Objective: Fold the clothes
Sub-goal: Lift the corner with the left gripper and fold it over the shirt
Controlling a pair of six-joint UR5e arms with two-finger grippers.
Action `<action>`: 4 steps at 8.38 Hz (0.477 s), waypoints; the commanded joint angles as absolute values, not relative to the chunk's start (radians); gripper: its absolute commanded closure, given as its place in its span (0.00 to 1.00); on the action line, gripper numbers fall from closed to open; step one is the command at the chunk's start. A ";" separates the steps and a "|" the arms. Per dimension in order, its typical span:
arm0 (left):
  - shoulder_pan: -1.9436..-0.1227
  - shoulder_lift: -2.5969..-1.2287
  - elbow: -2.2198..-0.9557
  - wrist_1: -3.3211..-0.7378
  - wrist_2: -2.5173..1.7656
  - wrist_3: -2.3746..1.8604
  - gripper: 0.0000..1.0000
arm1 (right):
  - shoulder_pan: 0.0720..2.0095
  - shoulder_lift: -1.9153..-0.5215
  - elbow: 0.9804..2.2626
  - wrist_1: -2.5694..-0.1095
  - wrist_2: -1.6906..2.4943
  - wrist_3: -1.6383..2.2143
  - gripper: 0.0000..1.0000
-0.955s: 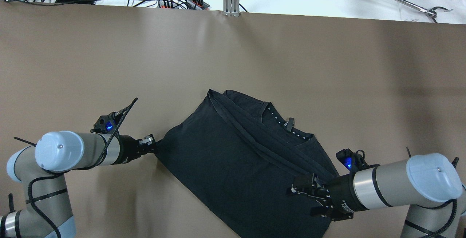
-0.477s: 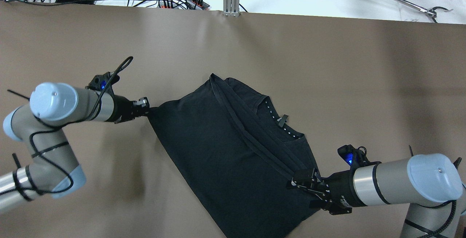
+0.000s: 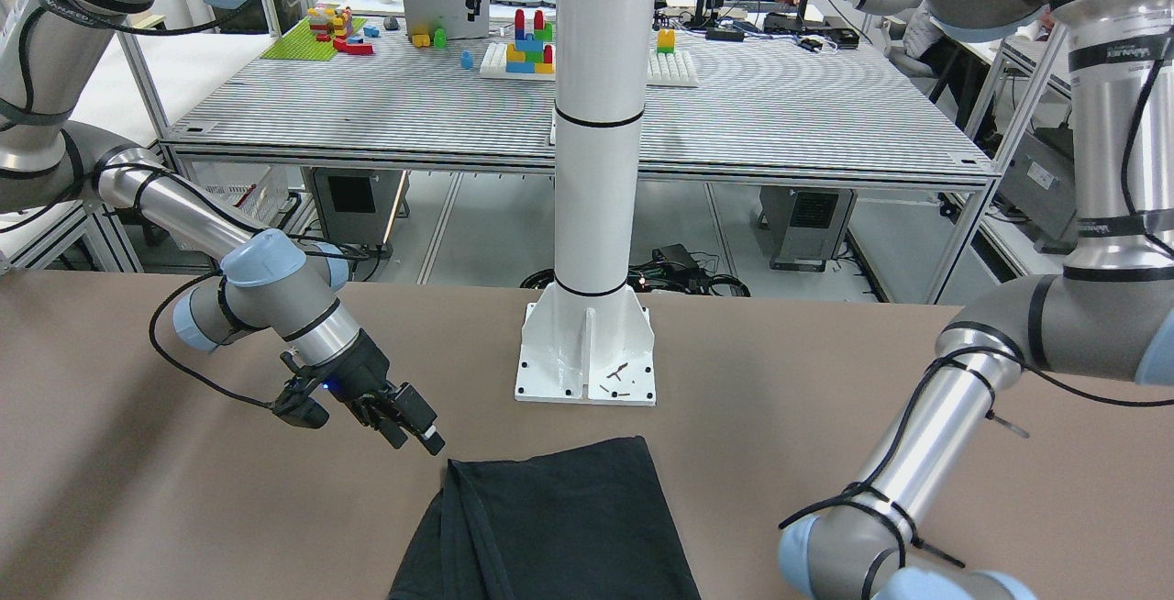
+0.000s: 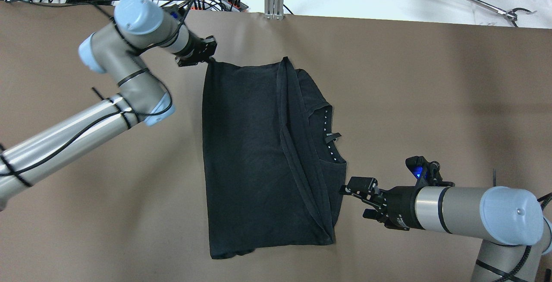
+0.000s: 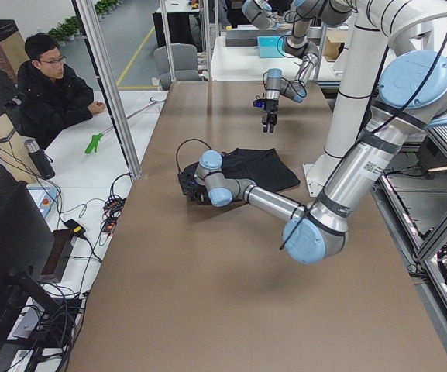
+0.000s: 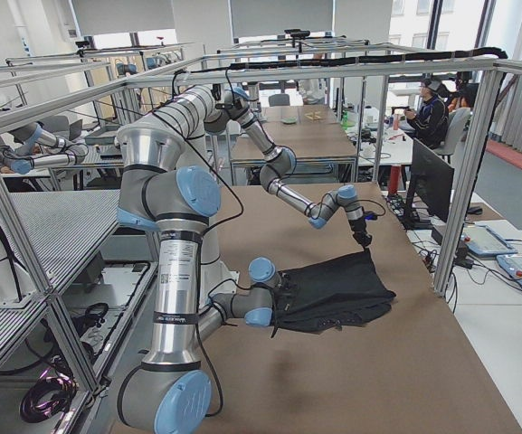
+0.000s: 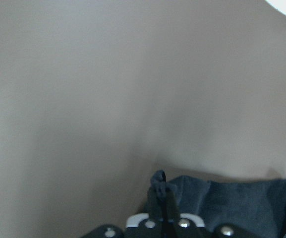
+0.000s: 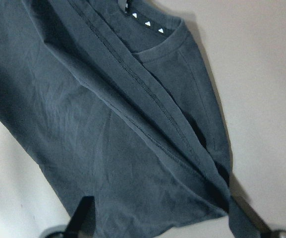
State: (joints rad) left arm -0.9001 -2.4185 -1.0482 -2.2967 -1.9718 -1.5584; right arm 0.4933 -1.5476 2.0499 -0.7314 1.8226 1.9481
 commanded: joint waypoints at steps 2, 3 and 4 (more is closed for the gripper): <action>-0.905 -2.761 -0.637 -2.344 -1.905 -1.549 1.00 | 0.488 -1.549 2.040 -0.733 1.660 1.948 0.05; -0.899 -2.758 -0.641 -2.345 -1.893 -1.549 0.84 | 0.488 -1.548 2.040 -0.733 1.639 1.947 0.05; -0.882 -2.744 -0.655 -2.347 -1.837 -1.546 0.07 | 0.486 -1.545 2.039 -0.733 1.619 1.947 0.05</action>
